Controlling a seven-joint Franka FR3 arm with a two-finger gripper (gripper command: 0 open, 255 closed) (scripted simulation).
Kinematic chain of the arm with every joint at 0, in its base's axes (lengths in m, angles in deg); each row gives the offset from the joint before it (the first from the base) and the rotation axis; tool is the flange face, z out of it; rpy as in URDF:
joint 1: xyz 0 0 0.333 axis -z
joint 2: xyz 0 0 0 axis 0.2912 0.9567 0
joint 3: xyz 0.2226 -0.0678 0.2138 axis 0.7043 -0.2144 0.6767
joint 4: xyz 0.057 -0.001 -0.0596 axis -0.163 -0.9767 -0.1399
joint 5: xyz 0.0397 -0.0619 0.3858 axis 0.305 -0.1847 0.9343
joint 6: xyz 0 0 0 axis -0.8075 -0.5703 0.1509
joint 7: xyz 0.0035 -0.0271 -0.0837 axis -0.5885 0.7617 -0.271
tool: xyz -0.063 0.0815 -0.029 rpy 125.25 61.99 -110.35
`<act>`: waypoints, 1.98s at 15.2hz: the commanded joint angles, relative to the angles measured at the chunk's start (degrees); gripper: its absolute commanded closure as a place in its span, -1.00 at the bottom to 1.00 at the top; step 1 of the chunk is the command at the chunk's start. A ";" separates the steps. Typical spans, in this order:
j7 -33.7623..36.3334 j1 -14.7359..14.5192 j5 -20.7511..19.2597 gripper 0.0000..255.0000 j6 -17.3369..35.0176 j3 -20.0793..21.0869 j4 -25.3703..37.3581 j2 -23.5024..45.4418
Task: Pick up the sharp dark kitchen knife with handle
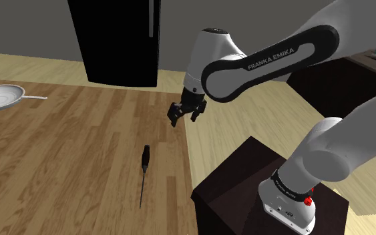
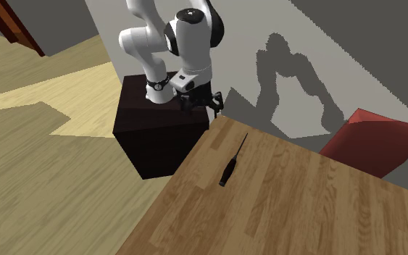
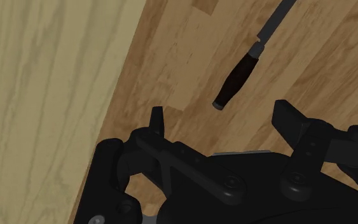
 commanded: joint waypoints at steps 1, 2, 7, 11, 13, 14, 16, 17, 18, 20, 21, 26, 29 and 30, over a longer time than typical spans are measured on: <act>2.77 0.23 -0.82 -1.00 3.50 1.68 0.56 4.35; 4.31 0.42 -1.58 -1.00 5.12 2.47 1.10 6.73; 13.80 0.57 -8.44 -1.00 12.30 4.89 4.99 19.31; 22.34 -1.94 -15.82 -1.00 16.43 3.49 9.56 29.54; 25.97 -4.12 -18.80 -1.00 17.95 1.84 12.31 34.42; 27.55 -5.32 -19.97 -1.00 18.60 0.92 13.79 36.80; 30.24 -7.71 -21.77 -1.00 19.70 -0.85 16.94 41.43; 31.39 -8.86 -22.43 -1.00 20.15 -1.67 18.61 43.71; 32.40 -9.99 -22.93 -1.00 20.54 -2.46 20.34 45.97; 33.44 -11.25 -23.33 -1.00 20.92 -3.30 22.43 48.56; 33.60 -11.54 -23.61 -1.00 21.45 -3.65 22.64 49.28; 34.32 -12.95 -24.86 -1.00 23.98 -5.39 23.86 52.97; 34.51 -13.39 -25.20 -1.00 24.75 -5.92 24.31 54.14; 34.49 -13.34 -25.18 1.00 24.71 -5.88 24.23 54.03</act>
